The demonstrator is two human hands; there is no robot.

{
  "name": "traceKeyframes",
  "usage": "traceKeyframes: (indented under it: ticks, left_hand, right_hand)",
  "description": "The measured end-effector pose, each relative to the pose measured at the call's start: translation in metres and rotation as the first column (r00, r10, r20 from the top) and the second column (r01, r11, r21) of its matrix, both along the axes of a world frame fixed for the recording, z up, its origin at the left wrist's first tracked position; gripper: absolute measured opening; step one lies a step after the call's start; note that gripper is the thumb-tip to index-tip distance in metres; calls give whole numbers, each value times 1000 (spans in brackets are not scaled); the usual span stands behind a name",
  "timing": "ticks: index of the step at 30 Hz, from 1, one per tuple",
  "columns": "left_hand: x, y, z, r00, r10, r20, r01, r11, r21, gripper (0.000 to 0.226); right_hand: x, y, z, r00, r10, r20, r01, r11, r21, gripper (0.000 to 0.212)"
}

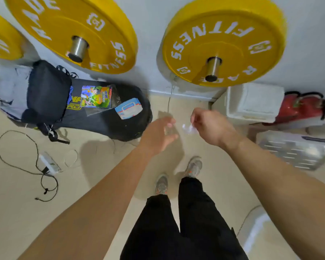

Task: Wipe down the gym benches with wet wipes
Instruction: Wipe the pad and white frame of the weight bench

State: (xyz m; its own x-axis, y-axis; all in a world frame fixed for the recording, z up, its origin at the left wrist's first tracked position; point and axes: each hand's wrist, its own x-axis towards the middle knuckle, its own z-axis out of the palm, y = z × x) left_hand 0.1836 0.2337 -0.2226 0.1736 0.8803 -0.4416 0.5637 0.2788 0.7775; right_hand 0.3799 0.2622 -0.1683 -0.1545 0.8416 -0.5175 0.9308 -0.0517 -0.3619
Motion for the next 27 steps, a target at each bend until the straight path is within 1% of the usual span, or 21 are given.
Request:
traceKeyframes:
  ticks: [1,2,5,6,8,10,13,16,18,20,23,27]
  left_hand:
    - [11,-9,13,999,-48,21,48,999,-6,38]
    - [22,-19,25,994,-105,19,105,994,-17,40]
    - [66,-46,48,964,-266,-15,264,963,-57,30]
    - [83,-56,54,939,-339,-52,335,939,-72,28]
    - [118,-76,70,854,-503,-130,493,864,-102,27]
    - [154,-98,85,732,-653,-193,645,756,-111,35]
    - [211,-138,106,578,-774,-260,787,613,-75,38]
    - [270,-193,123,457,-843,-283,869,491,-58,34]
    - [306,-242,133,351,-882,-315,921,385,-52,35]
    - [340,-301,139,245,-907,-341,960,277,-47,36]
    - [383,-403,145,116,-929,-353,989,141,-46,37]
    - [424,-549,156,-56,-934,-352,998,-41,-49,38]
  right_hand:
    - [13,-19,16,997,-72,-40,72,997,3,20]
    - [26,-40,31,990,-131,-57,132,991,3,19]
    - [66,-106,67,957,-290,-25,291,957,21,17]
    - [81,-129,77,940,-340,-7,340,940,22,16]
    - [111,-177,91,899,-437,35,436,899,30,16]
    - [139,-230,101,836,-543,80,543,839,26,19]
    - [175,-318,110,698,-705,125,709,705,15,25]
    - [203,-418,114,528,-838,139,844,536,30,27]
    - [213,-491,118,408,-901,151,908,418,42,27]
    - [219,-567,121,302,-936,181,947,316,52,27]
    - [224,-681,123,154,-967,202,983,171,71,27]
    - [228,-822,132,-2,-974,224,996,18,86,32]
